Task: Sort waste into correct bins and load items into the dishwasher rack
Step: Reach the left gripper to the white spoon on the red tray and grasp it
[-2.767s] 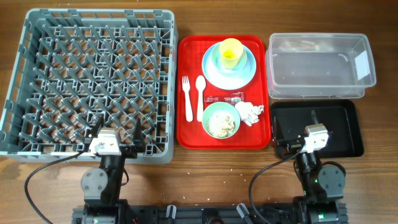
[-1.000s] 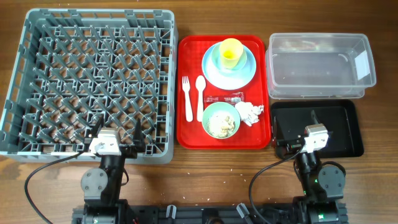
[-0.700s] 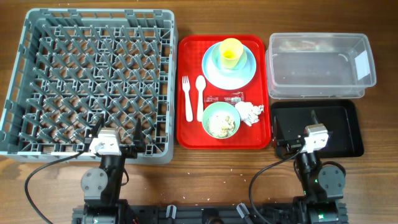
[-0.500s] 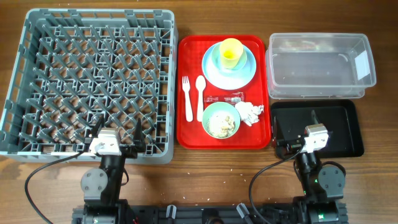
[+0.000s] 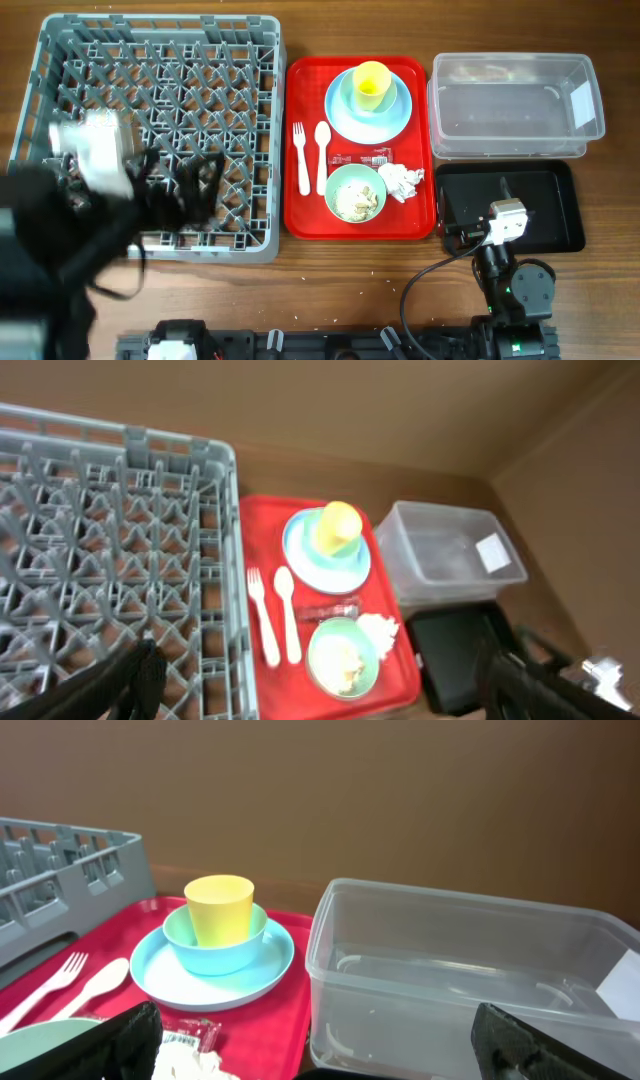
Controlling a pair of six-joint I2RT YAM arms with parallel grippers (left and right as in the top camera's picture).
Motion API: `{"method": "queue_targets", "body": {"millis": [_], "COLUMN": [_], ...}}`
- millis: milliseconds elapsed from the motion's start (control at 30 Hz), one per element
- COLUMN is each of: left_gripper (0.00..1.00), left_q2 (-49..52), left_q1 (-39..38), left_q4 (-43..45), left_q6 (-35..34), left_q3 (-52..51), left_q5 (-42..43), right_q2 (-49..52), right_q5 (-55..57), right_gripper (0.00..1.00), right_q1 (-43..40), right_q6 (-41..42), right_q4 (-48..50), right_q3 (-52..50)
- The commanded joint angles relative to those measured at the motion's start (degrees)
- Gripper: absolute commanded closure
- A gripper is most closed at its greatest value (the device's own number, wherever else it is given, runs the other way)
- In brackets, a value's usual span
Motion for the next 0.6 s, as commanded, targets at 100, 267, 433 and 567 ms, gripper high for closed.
{"method": "queue_targets", "body": {"millis": [100,267,433,567], "left_gripper": [0.69,0.64,0.88,0.78], "left_q2": [16.9,28.4,37.5,47.3], "left_q1": [-2.1,-19.8,-26.5,-32.6], "left_q4": [-6.3,1.3,7.4,9.2], "left_q6": [0.0,-10.4,-15.9,-21.4], "left_q3": [9.1,1.2,0.8,-0.8], "left_q5": [11.6,-5.4,-12.5,-26.2], "right_q2": [-0.2,-0.2,-0.2,-0.2], "right_q5": [0.6,0.6,0.6,0.6], "right_gripper": [0.0,0.0,0.0,0.0], "right_q1": [0.1,0.1,0.1,0.1], "right_q6": [-0.3,-0.3,-0.3,-0.3], "right_q4": [0.2,0.2,0.2,0.2], "right_q3": [-0.1,-0.1,-0.1,-0.1]}}
